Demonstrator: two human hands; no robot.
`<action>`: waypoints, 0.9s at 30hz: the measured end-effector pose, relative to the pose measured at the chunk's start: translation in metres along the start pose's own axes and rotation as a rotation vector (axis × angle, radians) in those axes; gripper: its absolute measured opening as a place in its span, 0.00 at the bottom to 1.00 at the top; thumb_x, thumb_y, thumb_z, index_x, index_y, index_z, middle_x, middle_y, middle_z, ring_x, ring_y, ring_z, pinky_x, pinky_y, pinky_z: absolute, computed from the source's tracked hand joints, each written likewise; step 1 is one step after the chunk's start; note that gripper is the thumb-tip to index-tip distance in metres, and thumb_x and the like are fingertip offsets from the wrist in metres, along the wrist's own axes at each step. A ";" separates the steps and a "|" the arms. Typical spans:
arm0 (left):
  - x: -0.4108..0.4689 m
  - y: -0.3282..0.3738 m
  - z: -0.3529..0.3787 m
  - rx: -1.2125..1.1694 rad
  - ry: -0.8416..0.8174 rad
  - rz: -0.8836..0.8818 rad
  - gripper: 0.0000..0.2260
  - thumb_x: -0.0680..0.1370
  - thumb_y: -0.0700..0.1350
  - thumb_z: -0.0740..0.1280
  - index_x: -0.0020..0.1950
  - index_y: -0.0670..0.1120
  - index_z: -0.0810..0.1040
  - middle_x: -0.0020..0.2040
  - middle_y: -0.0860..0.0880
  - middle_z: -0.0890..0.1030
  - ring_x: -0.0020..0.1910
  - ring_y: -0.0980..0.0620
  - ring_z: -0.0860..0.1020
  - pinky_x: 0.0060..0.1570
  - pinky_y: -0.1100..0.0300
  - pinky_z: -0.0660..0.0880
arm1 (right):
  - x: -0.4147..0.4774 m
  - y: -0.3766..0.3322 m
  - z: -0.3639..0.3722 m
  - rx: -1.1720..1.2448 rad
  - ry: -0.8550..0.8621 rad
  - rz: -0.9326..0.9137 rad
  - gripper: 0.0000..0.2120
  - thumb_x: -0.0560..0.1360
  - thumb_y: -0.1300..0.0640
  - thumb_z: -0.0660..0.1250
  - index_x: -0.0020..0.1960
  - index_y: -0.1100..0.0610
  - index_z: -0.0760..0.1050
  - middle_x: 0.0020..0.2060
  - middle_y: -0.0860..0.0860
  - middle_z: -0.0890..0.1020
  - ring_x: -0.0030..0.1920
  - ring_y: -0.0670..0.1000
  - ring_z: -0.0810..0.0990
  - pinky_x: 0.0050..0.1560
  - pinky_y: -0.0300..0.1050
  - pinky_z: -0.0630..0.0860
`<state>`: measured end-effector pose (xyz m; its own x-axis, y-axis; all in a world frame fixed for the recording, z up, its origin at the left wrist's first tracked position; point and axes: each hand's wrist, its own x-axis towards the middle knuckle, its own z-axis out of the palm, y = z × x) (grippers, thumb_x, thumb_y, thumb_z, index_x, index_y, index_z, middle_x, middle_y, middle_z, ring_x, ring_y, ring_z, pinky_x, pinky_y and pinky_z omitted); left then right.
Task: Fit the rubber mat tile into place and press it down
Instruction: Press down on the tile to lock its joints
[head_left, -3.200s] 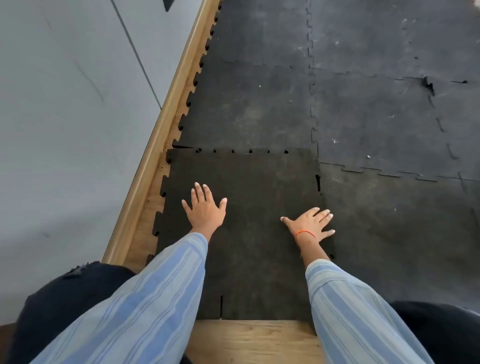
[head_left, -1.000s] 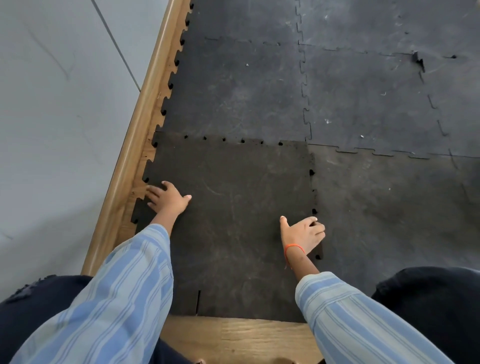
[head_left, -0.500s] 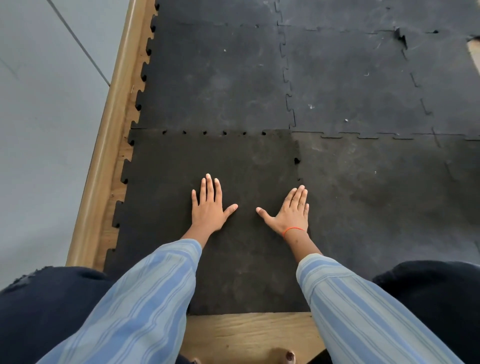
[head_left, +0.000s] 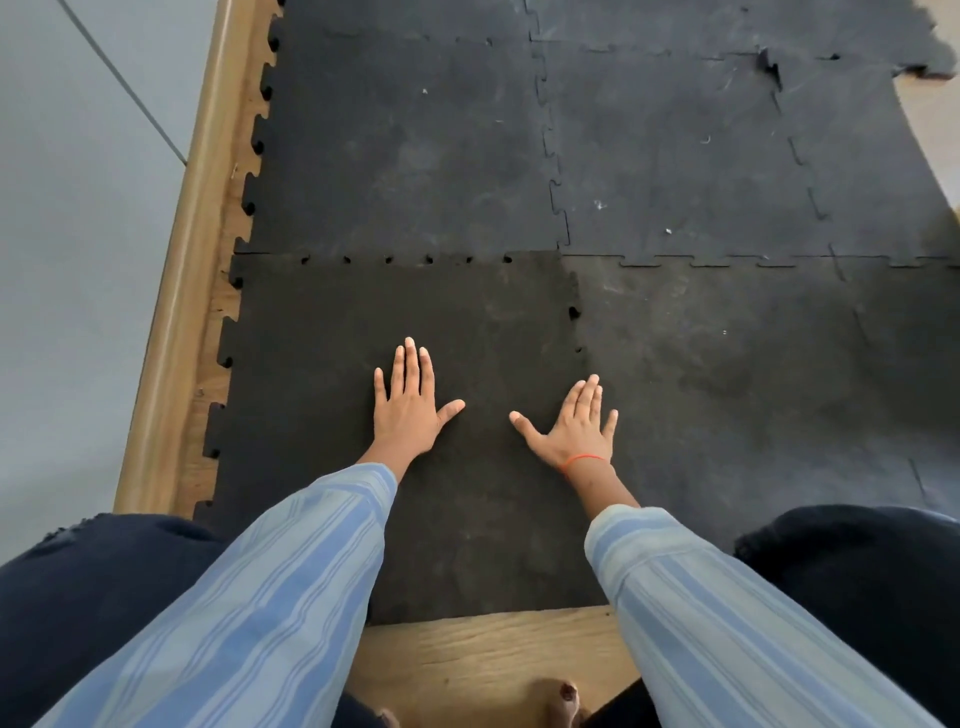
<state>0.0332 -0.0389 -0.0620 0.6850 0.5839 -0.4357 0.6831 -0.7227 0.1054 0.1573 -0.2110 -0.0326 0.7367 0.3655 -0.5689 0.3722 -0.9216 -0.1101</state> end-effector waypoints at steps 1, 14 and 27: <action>0.001 0.002 0.000 0.005 0.002 0.012 0.40 0.79 0.66 0.47 0.78 0.41 0.37 0.79 0.42 0.36 0.79 0.46 0.38 0.75 0.43 0.44 | 0.002 0.001 -0.003 -0.012 -0.039 0.003 0.56 0.68 0.23 0.50 0.77 0.62 0.35 0.77 0.55 0.34 0.78 0.53 0.34 0.76 0.58 0.37; 0.007 0.013 -0.005 -0.002 -0.064 0.030 0.39 0.80 0.64 0.47 0.78 0.41 0.35 0.78 0.43 0.33 0.78 0.46 0.35 0.76 0.44 0.42 | 0.019 -0.002 -0.010 0.058 0.073 -0.115 0.51 0.71 0.25 0.48 0.78 0.59 0.36 0.78 0.52 0.36 0.78 0.50 0.35 0.78 0.57 0.39; 0.006 0.016 -0.007 0.012 -0.073 0.008 0.39 0.80 0.64 0.48 0.78 0.41 0.35 0.78 0.43 0.33 0.78 0.46 0.36 0.76 0.45 0.43 | 0.022 -0.006 -0.011 0.029 0.013 -0.069 0.53 0.71 0.25 0.50 0.78 0.60 0.36 0.78 0.52 0.36 0.78 0.51 0.36 0.78 0.55 0.41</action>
<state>0.0498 -0.0444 -0.0565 0.6698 0.5500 -0.4989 0.6744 -0.7317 0.0988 0.1771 -0.1964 -0.0356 0.7172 0.4296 -0.5486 0.4057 -0.8976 -0.1724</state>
